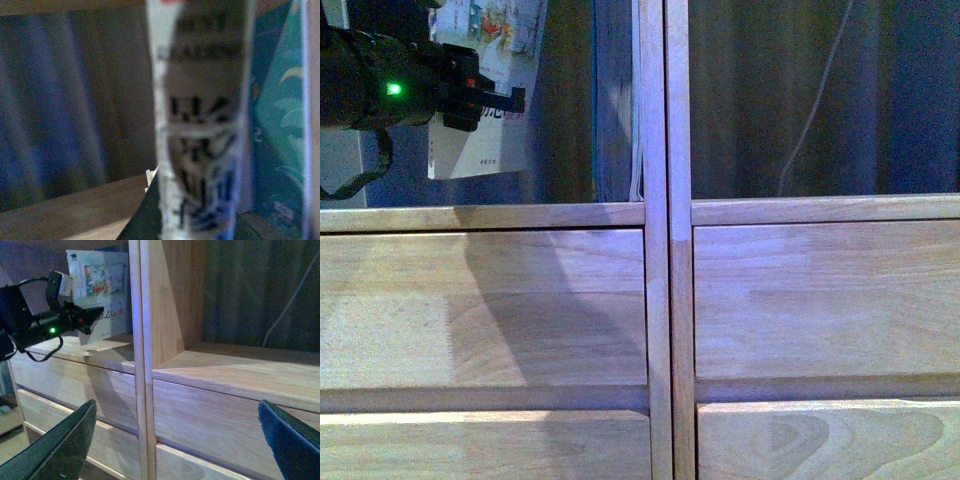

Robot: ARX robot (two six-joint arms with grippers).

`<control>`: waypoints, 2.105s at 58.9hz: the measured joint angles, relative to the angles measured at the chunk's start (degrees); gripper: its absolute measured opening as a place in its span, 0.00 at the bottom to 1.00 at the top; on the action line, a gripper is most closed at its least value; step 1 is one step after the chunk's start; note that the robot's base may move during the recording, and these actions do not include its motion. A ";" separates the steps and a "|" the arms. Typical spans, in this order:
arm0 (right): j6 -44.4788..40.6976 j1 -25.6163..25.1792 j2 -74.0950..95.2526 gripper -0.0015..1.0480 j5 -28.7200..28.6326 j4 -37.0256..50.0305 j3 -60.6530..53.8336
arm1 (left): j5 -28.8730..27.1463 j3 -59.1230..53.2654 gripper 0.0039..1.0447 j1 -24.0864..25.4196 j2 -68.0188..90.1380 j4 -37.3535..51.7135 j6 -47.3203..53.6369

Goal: Organize books on shelf

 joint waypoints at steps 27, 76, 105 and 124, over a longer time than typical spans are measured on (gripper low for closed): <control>-5.22 0.02 -1.31 0.93 1.70 -0.87 -0.94 | -7.43 8.50 0.06 -4.39 9.75 0.57 5.09; -5.40 0.02 -1.31 0.93 1.77 -0.87 -0.94 | -15.37 6.62 0.81 -7.87 8.07 2.34 7.98; -5.42 0.02 -1.31 0.93 1.77 -0.87 -0.94 | -5.14 -15.04 0.93 -4.22 -11.89 2.38 -2.91; -5.42 0.00 -1.31 0.93 1.79 -0.87 -0.94 | 10.69 -40.39 0.93 3.50 -41.03 2.29 -14.60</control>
